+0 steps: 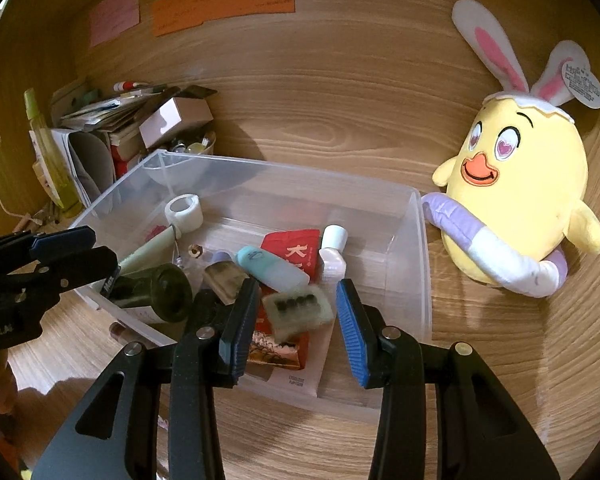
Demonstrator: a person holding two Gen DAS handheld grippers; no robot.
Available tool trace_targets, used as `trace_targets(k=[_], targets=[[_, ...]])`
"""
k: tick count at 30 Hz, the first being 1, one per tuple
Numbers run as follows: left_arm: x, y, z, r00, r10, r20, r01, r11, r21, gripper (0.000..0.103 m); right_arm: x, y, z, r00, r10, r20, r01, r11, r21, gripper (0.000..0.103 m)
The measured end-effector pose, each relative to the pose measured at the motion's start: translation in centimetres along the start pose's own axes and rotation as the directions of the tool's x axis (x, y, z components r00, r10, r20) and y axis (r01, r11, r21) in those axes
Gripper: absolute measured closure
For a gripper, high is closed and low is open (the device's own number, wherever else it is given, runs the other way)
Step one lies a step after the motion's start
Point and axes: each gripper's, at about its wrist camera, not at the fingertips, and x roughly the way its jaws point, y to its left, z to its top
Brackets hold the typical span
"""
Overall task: Organize objects
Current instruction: 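Open both tools to drop the Max box and domino tile into the bin, then move both open tools down toward the lip balm tube and pink cord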
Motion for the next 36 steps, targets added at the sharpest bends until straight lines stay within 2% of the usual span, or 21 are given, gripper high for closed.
trace_targets(k=[4,7,9,11,20,32,35,36], targets=[[-0.5,-0.2,-0.1,1.0,-0.001,0.008,0.001,1.0,0.002,0.05,-0.4,0.0,0.1,1.0,0.002,0.013,-0.002,1.0,0.001,0.047],[-1.2,-0.3,0.0,1.0,0.002,0.025,-0.002,1.0,0.002,0.041,-1.0,0.2,0.2,0.999,0.007,0.031,-0.006,1.0,-0.006,0.042],[-1.8,-0.4,0.0,0.999,0.012,0.041,-0.013,1.0,0.008,0.035,-1.5,0.4,0.2,0.999,0.007,0.045,-0.007,1.0,-0.011,0.034],[-2.5,-0.6,-0.1,0.998,0.023,0.054,-0.024,1.0,0.017,0.031,-2.0,0.6,0.2,0.998,0.004,0.059,-0.003,1.0,-0.016,0.032],[-4.9,-0.5,-1.1,0.997,0.029,0.072,-0.031,0.999,0.029,0.016,-4.5,1.6,-0.7,0.995,0.012,0.102,-0.006,0.999,-0.054,0.032],[-6.6,0.3,-4.2,0.997,0.069,0.038,-0.071,0.996,0.061,0.014,-7.8,3.0,-3.6,0.989,0.051,0.136,-0.035,0.992,-0.122,0.032],[-5.9,0.3,-5.1,0.996,0.087,0.011,-0.088,0.993,0.083,0.014,-7.6,3.5,-4.6,0.991,0.063,0.117,-0.047,0.99,-0.133,0.032],[-5.5,0.3,-5.4,0.995,0.096,-0.001,-0.095,0.991,0.09,0.014,-7.3,3.7,-4.9,0.992,0.066,0.105,-0.051,0.989,-0.139,0.036]])
